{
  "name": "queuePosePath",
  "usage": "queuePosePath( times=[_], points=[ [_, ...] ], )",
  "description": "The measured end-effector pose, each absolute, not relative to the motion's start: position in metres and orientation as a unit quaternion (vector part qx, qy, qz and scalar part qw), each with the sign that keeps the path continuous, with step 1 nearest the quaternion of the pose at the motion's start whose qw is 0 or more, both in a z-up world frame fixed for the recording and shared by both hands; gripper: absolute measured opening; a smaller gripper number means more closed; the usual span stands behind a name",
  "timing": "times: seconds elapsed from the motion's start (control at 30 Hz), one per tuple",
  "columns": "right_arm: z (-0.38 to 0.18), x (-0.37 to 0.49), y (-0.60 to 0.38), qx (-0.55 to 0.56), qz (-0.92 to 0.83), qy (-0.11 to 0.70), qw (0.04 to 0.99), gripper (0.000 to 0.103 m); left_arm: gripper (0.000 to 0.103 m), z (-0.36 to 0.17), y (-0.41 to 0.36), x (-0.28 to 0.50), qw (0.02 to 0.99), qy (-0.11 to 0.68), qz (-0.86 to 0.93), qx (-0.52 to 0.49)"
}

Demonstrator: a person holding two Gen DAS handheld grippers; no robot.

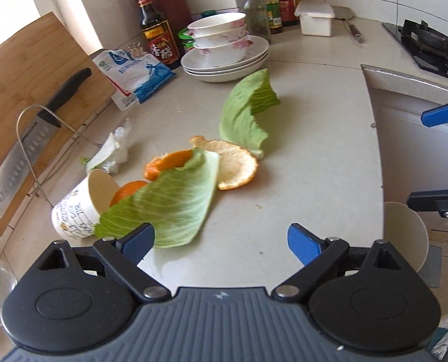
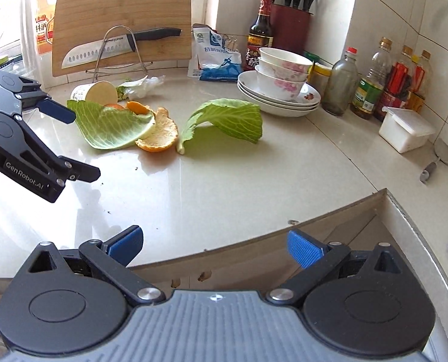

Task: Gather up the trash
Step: 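Move both tools back over the counter toward the remaining scraps, then grasp the green cabbage leaf with the left tool while the right tool approaches the orange peel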

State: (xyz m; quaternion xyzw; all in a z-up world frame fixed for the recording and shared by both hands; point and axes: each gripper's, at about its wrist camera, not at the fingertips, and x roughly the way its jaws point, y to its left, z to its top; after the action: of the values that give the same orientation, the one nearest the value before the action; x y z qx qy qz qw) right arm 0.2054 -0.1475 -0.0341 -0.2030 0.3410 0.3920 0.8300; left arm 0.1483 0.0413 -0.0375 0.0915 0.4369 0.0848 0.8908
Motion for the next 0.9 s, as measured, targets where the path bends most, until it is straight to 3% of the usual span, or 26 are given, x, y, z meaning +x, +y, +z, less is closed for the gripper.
queuePosePath(
  times=[0.33,0.57,0.67,0.73,0.8,0.9],
  points=[
    [-0.039,0.222,-0.116,-0.197,0.403,0.350,0.822,0.103,0.094,-0.054,0.086,0.142,0.877,0.464,0.119,0.033],
    [-0.042,0.232,-0.103,-0.186,0.409,0.359,0.819,0.103,0.092,-0.043,0.074,0.180,0.898,0.428,0.050,0.091],
    [-0.044,0.235,-0.100,-0.181,0.408,0.361,0.819,0.103,0.078,-0.048,0.073,0.197,0.893,0.431,0.030,0.124],
    [-0.046,0.238,-0.100,-0.176,0.407,0.365,0.819,0.103,0.060,-0.053,0.073,0.204,0.888,0.439,0.016,0.135],
    [-0.048,0.241,-0.101,-0.170,0.403,0.369,0.820,0.103,0.050,-0.060,0.073,0.207,0.881,0.452,0.008,0.137],
    [-0.052,0.248,-0.102,-0.159,0.399,0.379,0.820,0.103,0.049,-0.070,0.074,0.207,0.875,0.466,-0.006,0.129]
  ],
)
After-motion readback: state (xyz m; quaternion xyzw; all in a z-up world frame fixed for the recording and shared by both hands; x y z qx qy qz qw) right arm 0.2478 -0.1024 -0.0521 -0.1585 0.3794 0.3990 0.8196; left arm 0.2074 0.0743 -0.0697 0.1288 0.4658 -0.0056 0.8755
